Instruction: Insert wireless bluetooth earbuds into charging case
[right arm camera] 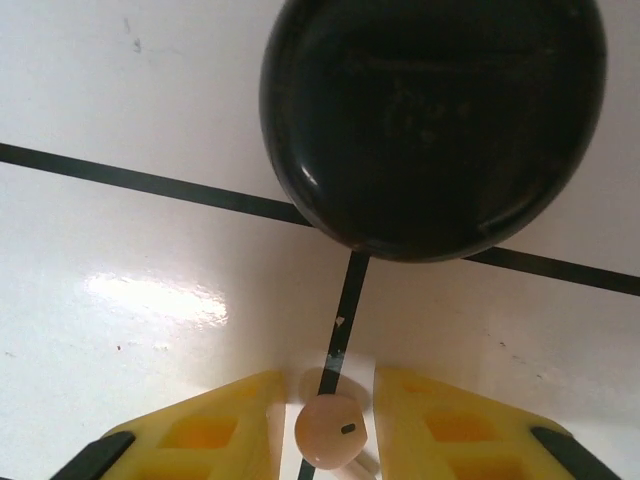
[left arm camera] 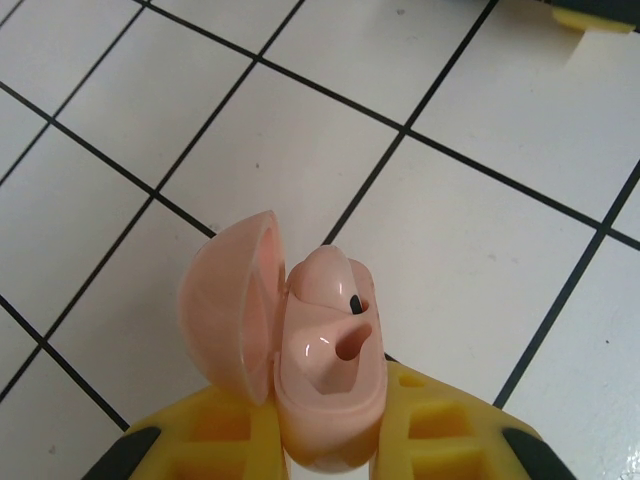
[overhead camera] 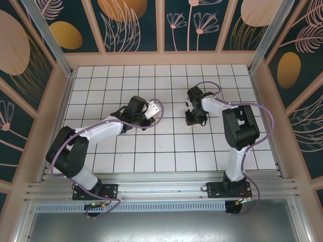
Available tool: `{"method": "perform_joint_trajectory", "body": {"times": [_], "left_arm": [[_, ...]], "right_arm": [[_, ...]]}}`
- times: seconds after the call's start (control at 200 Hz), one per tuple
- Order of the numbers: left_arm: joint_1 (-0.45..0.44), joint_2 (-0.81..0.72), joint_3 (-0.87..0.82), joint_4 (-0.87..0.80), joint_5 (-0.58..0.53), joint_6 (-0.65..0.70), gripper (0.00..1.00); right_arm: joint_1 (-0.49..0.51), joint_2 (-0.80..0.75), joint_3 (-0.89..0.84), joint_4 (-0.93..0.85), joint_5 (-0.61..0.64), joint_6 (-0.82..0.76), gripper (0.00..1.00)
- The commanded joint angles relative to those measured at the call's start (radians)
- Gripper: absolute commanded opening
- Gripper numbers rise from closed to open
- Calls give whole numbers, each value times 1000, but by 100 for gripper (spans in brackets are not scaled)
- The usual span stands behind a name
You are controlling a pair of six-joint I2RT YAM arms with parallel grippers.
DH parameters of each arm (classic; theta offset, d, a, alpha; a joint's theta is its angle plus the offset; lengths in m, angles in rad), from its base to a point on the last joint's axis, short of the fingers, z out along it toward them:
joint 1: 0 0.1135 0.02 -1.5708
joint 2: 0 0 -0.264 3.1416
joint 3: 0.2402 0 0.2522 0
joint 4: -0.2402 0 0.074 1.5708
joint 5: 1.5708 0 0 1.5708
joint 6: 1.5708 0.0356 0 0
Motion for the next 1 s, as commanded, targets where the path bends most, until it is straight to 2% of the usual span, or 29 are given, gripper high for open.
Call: {"method": "perform_joint_trajectory", "body": {"times": [0.0, 0.22, 0.4, 0.525, 0.736, 0.996], "left_arm": [[3, -22, -3, 14, 22, -18, 7], [2, -20, -3, 14, 22, -21, 7], [3, -27, -18, 39, 38, -33, 7], [2, -32, -40, 112, 84, -71, 7], [-1, -18, -70, 311, 223, -227, 6], [-37, 46, -20, 392, 259, -284, 6]], "right_arm": [[8, 27, 22, -31, 37, -14, 29], [8, 37, 12, -26, 37, -4, 21], [9, -9, -28, -2, 57, 27, 19], [8, -92, -82, 56, 59, 65, 19], [-9, -273, -213, 223, 17, 165, 18], [-39, -451, -383, 417, -59, 263, 19]]}}
